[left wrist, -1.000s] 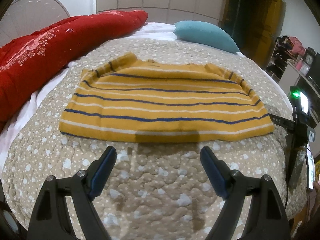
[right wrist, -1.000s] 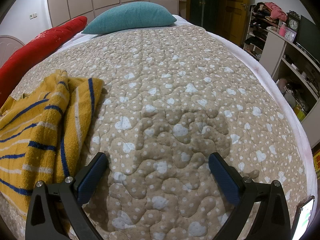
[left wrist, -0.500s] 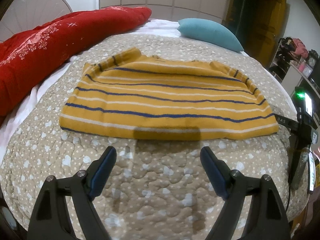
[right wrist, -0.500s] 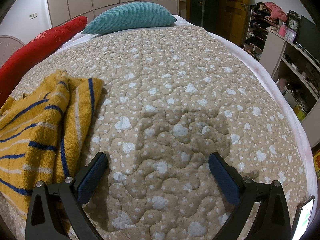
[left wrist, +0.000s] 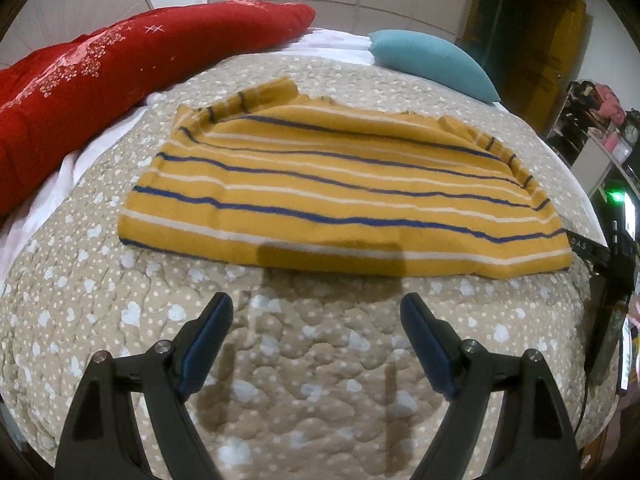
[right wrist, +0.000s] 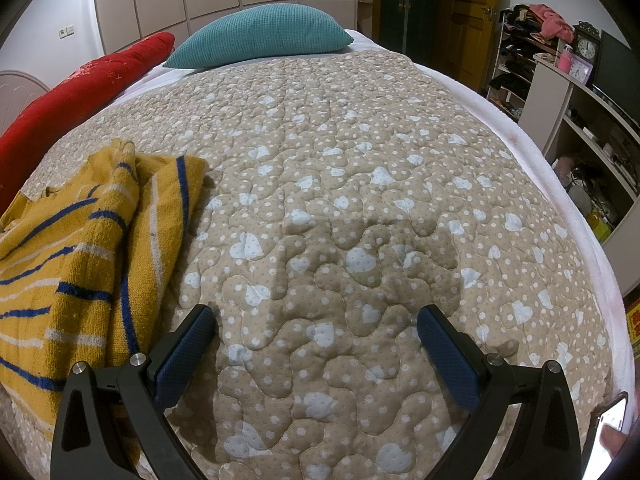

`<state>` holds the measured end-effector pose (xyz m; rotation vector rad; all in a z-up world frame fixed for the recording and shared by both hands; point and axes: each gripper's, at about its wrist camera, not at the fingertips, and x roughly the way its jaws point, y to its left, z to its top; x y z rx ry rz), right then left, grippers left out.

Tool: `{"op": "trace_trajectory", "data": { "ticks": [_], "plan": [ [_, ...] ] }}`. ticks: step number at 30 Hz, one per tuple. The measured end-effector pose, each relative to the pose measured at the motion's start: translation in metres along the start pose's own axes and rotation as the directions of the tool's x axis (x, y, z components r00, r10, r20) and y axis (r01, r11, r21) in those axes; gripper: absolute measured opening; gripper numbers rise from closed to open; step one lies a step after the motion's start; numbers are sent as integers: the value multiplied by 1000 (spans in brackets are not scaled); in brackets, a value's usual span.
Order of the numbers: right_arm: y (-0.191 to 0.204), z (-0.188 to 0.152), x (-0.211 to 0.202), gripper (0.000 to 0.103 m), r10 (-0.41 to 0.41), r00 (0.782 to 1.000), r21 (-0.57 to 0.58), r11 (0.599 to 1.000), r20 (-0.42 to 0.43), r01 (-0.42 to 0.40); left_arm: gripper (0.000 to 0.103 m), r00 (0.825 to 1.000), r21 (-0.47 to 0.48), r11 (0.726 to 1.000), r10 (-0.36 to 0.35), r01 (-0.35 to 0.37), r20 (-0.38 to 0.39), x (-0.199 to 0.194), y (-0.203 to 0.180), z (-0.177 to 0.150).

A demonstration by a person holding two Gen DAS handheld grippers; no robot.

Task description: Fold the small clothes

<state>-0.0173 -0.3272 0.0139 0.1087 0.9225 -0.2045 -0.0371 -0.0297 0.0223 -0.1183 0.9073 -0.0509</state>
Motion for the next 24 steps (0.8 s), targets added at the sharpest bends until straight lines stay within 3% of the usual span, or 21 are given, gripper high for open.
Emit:
{"op": "trace_trajectory", "data": {
  "ticks": [24],
  "plan": [
    [0, 0, 0, 102, 0, 1000, 0, 1000, 0, 0, 85, 999, -47, 998, 33, -32, 35, -10, 23, 1]
  ]
}}
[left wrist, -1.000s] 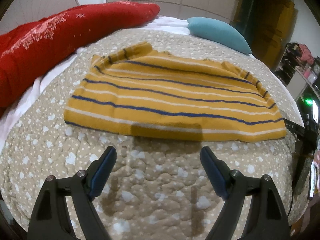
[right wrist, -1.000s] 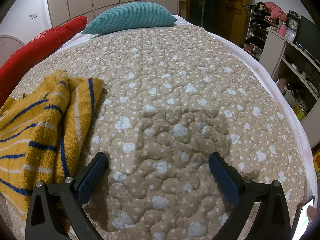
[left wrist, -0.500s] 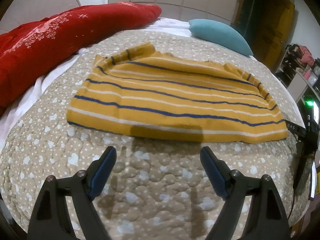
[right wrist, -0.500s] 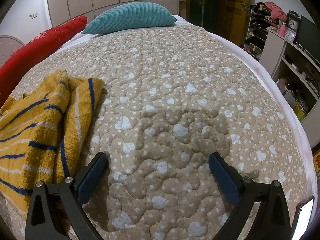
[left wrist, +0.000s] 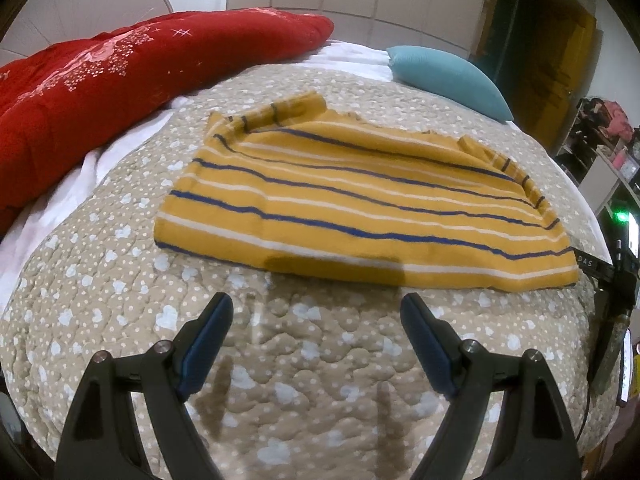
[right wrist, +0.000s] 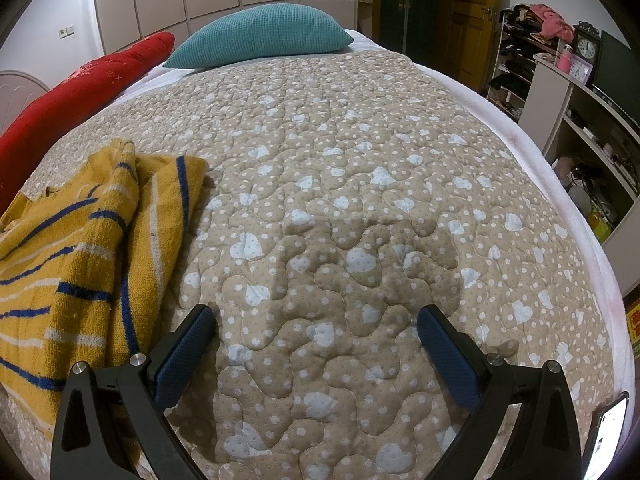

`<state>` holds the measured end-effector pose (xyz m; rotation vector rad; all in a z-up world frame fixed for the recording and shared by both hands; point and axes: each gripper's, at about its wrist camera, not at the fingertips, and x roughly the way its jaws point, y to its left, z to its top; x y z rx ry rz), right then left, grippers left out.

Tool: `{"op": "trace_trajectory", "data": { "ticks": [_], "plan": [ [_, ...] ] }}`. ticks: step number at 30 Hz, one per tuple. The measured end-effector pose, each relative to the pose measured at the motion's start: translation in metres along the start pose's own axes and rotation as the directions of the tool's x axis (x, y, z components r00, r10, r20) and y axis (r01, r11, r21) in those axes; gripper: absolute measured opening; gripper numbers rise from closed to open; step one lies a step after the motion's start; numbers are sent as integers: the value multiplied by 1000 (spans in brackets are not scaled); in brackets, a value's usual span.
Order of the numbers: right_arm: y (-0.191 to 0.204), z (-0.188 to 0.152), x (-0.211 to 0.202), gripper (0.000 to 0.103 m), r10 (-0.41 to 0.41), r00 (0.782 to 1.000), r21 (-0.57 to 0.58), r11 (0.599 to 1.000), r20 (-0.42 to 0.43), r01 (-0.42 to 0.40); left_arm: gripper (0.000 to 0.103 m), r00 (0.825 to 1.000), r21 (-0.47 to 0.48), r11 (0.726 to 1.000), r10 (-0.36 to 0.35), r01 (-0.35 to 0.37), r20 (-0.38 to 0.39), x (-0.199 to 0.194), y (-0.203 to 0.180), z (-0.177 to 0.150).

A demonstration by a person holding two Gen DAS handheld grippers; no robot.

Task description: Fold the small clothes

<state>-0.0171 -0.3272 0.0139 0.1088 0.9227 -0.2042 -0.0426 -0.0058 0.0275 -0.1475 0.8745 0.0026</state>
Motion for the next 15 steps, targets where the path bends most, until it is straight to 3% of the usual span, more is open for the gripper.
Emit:
{"op": "trace_trajectory", "data": {
  "ticks": [15],
  "plan": [
    [0, 0, 0, 102, 0, 1000, 0, 1000, 0, 0, 85, 1000, 19, 1000, 6, -5, -23, 8, -9, -1]
  ]
}}
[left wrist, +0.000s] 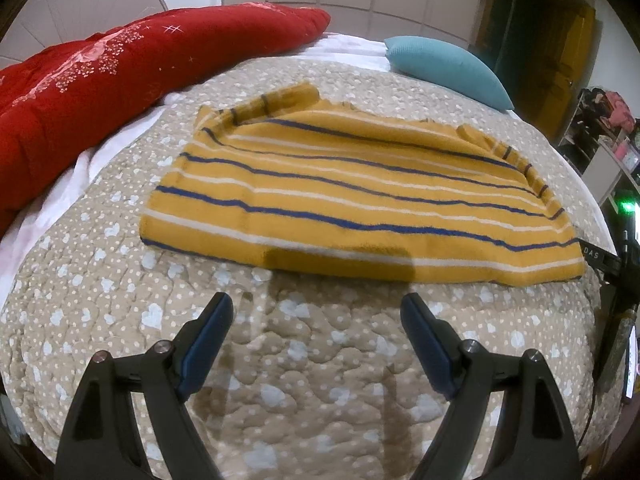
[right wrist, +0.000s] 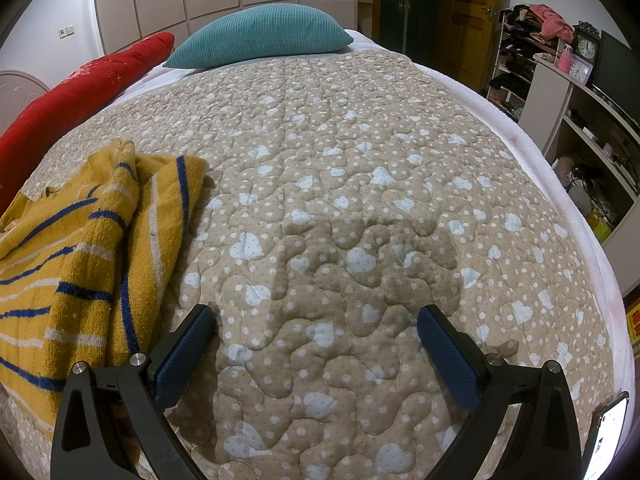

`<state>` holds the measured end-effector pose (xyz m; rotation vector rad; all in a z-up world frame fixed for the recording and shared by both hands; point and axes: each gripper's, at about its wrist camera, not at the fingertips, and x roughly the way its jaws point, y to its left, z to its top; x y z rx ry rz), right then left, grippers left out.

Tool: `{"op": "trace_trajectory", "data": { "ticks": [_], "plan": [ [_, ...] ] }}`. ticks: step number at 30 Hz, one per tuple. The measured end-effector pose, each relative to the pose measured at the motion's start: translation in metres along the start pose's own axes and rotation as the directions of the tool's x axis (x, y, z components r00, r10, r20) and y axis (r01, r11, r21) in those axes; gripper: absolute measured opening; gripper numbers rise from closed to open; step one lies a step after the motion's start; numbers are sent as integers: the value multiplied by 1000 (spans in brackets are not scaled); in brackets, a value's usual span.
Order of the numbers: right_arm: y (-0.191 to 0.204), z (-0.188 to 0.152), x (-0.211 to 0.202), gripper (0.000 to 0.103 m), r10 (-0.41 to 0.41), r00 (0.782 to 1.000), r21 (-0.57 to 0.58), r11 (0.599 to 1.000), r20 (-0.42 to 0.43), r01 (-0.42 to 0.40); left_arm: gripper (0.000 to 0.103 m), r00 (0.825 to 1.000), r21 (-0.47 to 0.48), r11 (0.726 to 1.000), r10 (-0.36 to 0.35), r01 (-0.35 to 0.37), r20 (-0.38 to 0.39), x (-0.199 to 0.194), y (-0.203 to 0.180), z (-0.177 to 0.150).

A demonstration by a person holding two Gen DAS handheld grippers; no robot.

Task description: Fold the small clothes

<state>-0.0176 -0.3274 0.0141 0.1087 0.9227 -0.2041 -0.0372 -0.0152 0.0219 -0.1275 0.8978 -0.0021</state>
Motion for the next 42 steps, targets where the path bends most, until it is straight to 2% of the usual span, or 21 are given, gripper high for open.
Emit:
{"op": "trace_trajectory", "data": {
  "ticks": [42],
  "plan": [
    [0, 0, 0, 102, 0, 1000, 0, 1000, 0, 0, 85, 1000, -28, 1000, -2, 3, 3, 0, 12, 0]
  ]
}}
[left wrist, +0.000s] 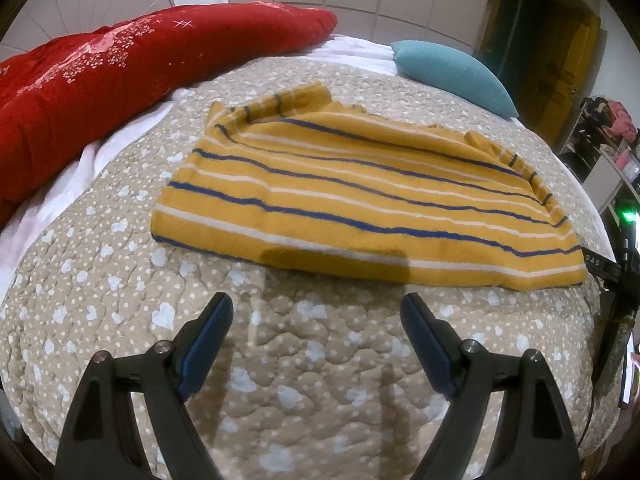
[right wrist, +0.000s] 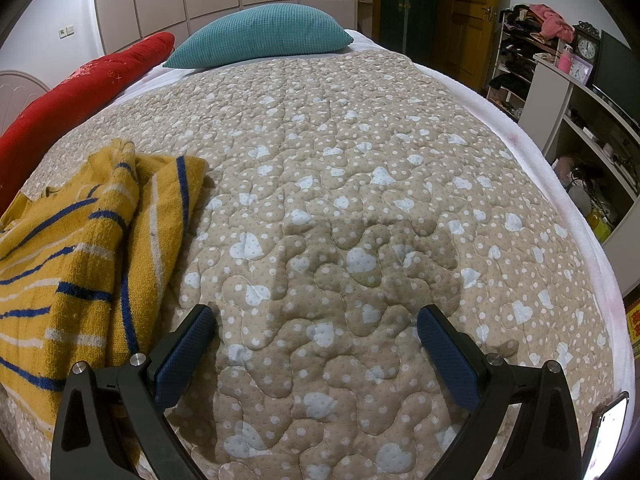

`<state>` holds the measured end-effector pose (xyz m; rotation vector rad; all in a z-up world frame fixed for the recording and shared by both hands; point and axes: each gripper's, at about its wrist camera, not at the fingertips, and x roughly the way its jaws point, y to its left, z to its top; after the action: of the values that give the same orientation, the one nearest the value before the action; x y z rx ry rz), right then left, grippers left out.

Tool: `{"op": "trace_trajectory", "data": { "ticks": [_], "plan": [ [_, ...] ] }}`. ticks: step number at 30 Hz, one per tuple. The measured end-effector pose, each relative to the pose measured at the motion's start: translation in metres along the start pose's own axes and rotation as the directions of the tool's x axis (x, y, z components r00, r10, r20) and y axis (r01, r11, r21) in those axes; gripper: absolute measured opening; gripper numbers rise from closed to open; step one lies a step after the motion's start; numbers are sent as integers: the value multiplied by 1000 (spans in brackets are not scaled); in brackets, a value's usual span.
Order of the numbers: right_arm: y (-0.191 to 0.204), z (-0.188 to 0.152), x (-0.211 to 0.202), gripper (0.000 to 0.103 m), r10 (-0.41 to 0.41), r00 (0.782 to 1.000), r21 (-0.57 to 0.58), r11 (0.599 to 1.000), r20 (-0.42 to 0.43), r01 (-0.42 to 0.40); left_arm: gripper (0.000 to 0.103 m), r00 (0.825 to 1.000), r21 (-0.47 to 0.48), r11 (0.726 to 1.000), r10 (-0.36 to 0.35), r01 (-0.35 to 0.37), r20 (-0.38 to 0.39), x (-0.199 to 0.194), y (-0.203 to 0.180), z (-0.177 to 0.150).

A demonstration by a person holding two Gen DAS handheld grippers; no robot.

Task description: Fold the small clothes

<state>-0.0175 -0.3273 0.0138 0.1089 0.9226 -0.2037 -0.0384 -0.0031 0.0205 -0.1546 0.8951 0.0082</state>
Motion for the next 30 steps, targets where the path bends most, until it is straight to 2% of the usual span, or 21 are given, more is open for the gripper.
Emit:
{"op": "trace_trajectory", "data": {
  "ticks": [30],
  "plan": [
    [0, 0, 0, 102, 0, 1000, 0, 1000, 0, 0, 85, 1000, -17, 1000, -14, 14, 1, 1, 3, -1]
  ]
}}
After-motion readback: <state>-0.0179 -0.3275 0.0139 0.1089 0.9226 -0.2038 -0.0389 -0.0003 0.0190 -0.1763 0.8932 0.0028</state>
